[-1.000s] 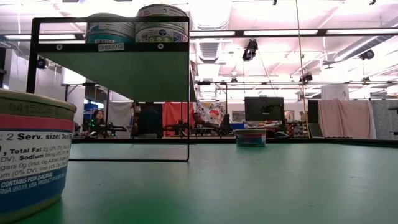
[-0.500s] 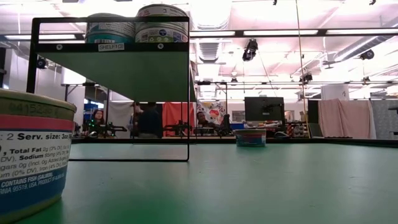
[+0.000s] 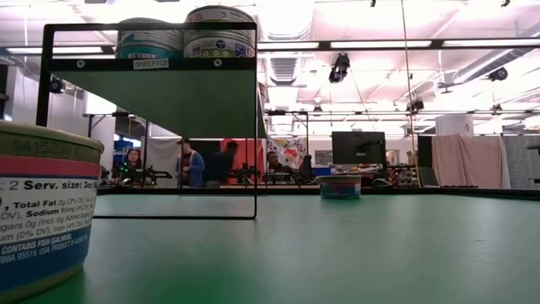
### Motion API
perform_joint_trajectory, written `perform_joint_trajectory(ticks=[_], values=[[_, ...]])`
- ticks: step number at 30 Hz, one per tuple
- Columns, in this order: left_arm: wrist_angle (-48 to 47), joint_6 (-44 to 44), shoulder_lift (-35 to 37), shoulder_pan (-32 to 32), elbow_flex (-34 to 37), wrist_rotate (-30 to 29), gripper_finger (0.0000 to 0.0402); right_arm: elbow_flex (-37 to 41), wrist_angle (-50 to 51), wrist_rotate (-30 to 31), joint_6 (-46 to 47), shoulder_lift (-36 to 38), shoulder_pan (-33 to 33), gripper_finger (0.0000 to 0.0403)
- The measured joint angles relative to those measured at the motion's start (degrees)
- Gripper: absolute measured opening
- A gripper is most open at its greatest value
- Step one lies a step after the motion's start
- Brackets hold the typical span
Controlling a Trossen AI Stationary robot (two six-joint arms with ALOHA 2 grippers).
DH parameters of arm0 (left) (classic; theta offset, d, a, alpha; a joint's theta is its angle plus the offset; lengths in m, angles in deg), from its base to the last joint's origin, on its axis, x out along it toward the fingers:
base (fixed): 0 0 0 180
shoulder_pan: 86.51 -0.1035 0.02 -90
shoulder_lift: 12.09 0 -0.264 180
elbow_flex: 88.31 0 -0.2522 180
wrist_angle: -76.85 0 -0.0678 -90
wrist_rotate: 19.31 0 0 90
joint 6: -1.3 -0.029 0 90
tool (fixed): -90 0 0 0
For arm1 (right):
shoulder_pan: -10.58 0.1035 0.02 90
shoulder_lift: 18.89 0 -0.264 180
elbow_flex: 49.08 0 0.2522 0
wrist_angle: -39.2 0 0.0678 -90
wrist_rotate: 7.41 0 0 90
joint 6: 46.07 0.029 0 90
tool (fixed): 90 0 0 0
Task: Stack canned seafood by type on shelf
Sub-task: Put the yellow and blue tuna can on the shelf
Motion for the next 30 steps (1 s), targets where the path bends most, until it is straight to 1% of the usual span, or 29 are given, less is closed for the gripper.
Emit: perform_joint_trajectory(ticks=[3, 6, 11, 15, 18, 21, 26, 30], values=[[-0.35, -0.35, 0.0, 0.0, 0.0, 0.0, 0.0, -4.44, 1.03, -0.82, 1.36, -2.62, -1.49, 0.0009], [-0.88, -2.38, 0.0, 0.02, 0.0, -0.35, 0.0, -8.44, 2.75, -3.63, 1.77, -5.79, -3.46, 0.0009], [-1.48, -6.11, 0.04, 0.0, 0.0, -3.13, 0.0, -14.12, 4.77, -5.23, 3.95, -9.78, -5.83, 0.0011], [-2.2, -8.83, 0.17, 0.0, 0.0, -5.79, 0.0, -16.49, 5.42, -5.3, 4.27, -11.62, -7.12, 0.0029], [-3.09, -10.24, 0.4, 0.0, 0.0, -6.11, 0.0, -16.6, 5.38, -6.92, 5.04, -12.3, -7.83, 0.0062], [-3.56, -11.09, 0.6, 0.0, 0.0, -6.12, 0.0, -15.77, 5.4, -9.38, 6.37, -12.68, -8.57, 0.0109], [-3.93, -12.8, 0.72, 0.0, 0.0, -6.08, 0.0, -15.16, 5.25, -9.25, 6.72, -13.28, -10.25, 0.0199], [-3.93, -13.68, 0.92, -0.01, 0.0, -6.09, 0.0, -14.61, 4.72, -8.79, 5.36, -13.66, -11.68, 0.0258]])
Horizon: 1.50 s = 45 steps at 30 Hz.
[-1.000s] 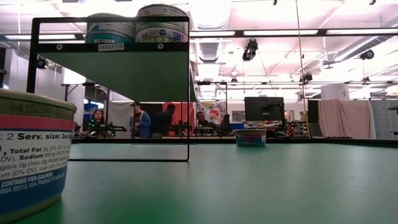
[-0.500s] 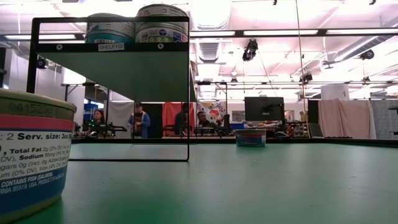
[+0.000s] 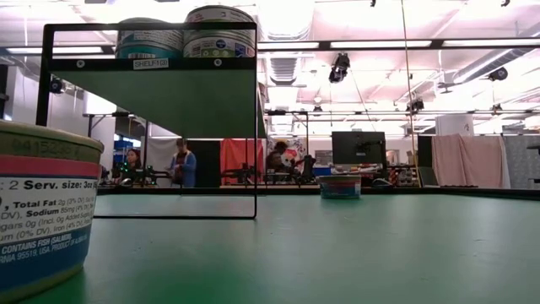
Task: Stack canned seafood by type on shelf
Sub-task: Put the yellow and blue tuna can on the shelf
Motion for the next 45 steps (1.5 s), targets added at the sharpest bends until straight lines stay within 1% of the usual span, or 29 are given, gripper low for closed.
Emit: perform_joint_trajectory(ticks=[5, 9, 13, 22, 28, 32, 36, 40, 45], values=[[-0.02, -0.09, 0.31, -0.03, 0.0, 0.08, 0.0, 2.97, -1.14, -1.04, -0.13, 0.05, -1.29, 0.031], [-0.05, -0.1, 0.33, -0.06, 0.0, 0.12, 0.0, 5.46, -3.02, -2.44, -0.62, 0.11, -1.64, 0.033], [-0.07, -0.09, 0.33, -0.08, 0.0, 0.12, 0.0, 8.06, -7.04, -2.61, -0.86, 0.2, -1.84, 0.0331], [-0.07, 0.34, 0.33, -0.09, 0.0, 0.13, 0.0, 12.06, -8.16, -5.15, -2.57, 0.24, -3.33, 0.032], [-0.06, 0.37, 0.33, -0.08, 0.0, 0.14, 0.0, 15.22, -14.21, -5.22, -5.58, 0.24, -4.87, 0.0317], [-0.05, 0.39, 0.33, -0.08, 0.0, 0.14, 0.0, 16.79, -15.88, -6.07, -6.27, 0.24, -5.44, 0.0298], [-0.04, 0.43, 0.33, -0.08, 0.0, 0.14, 0.0, 17.49, -16.05, -7.98, -6.28, 0.22, -5.57, 0.0266], [-0.04, 0.65, 0.33, -0.08, 0.0, 0.14, 0.0, 17.47, -16.01, -8.52, -6.95, 0.22, -5.59, 0.0216], [-0.13, 2.2, 0.33, -0.1, 0.0, 0.14, 0.0, 16.25, -15.85, -8.19, -10.53, 0.2, -5.67, 0.0133]])
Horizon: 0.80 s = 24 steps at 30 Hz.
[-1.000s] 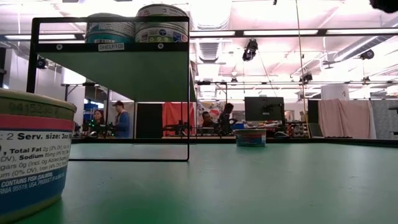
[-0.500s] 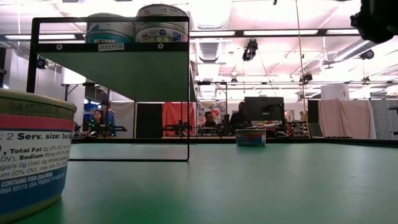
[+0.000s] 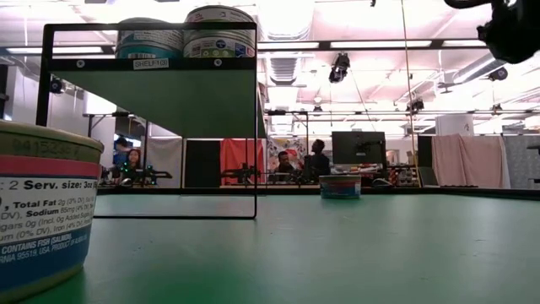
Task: Stack canned seafood by type on shelf
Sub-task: Put the yellow and blue tuna can on the shelf
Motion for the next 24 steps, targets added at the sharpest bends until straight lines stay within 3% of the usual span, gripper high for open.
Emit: perform_joint_trajectory(ticks=[5, 11, 20, 24], values=[[-0.93, 2.05, -0.49, 0.0, 0.0, 0.01, 0.0, -4.0, 3.83, 1.22, -9.17, 0.0, -0.02, 0.0135], [-1.16, 6.77, -0.59, 0.0, 0.0, -1.08, 0.0, -11.83, 13.31, 9.53, -26.36, 0.0, -1.61, 0.0135], [-1.23, 10.64, -0.57, 0.0, 0.0, -5.07, 0.0, -22.96, 17.41, 31.45, -77.35, 0.0, -7.72, 0.0135], [-3.57, 10.64, -0.15, 0.0, 0.0, -2.0, 0.0, -24.69, 16.82, 43.4, -98.37, 0.0, -11.48, 0.0135]])
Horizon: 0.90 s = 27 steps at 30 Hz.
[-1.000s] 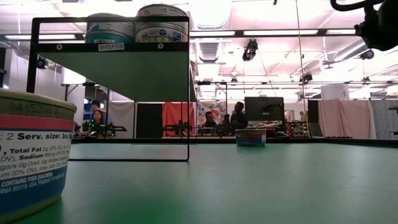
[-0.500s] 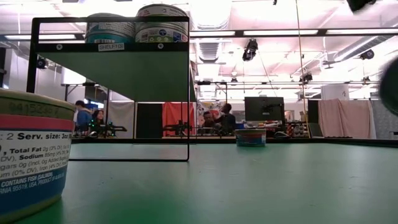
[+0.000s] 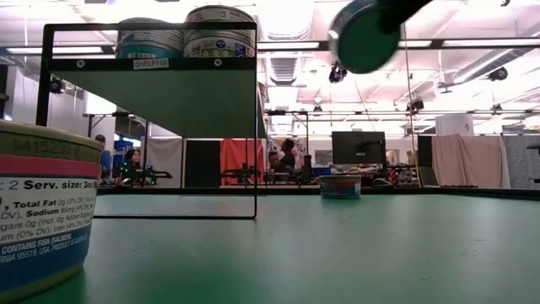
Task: Stack canned seafood by type on shelf
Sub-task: Put the yellow and blue tuna can on the shelf
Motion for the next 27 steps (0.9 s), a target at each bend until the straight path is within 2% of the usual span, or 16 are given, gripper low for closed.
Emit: perform_joint_trajectory(ticks=[3, 5, 10, 13, 17, 20, 27], values=[[-3.13, 1.29, 1.03, -0.07, 0.0, 5.32, 0.0, 0.08, -2.28, 3.26, -12.15, 0.32, -3.97, 0.0135], [-4.8, 2.27, 1.74, -0.33, 0.0, 6.71, 0.0, 0.47, -5.11, 1.36, -18.68, 1.18, -7.79, 0.0135], [-6.42, 2.47, 3.99, -1.39, 0.0, 6.05, 0.0, 2.81, -15.47, -6.16, -34.86, 6.15, -18.83, 0.0135], [-6.53, 1.25, 5.31, -1.47, 0.0, 2.11, 0.0, 4.7, -23.23, -12.9, -42.08, 11.68, -25.29, 0.0135], [-6.66, 0.28, 6.91, -1.51, 0.0, -3.38, 0.0, 9.69, -34.85, -26.56, -51.8, 17.45, -32.09, 0.0135], [-6.59, 0.35, 7.39, -1.53, 0.0, -3.48, 0.0, 14.05, -42.01, -32.81, -58.86, 18.79, -34.27, 0.0135], [-6.46, 4.22, 6.49, -1.51, 0.0, -3.51, 0.0, 21.4, -51.83, -31.94, -68.67, 18.84, -35.09, 0.0135]])
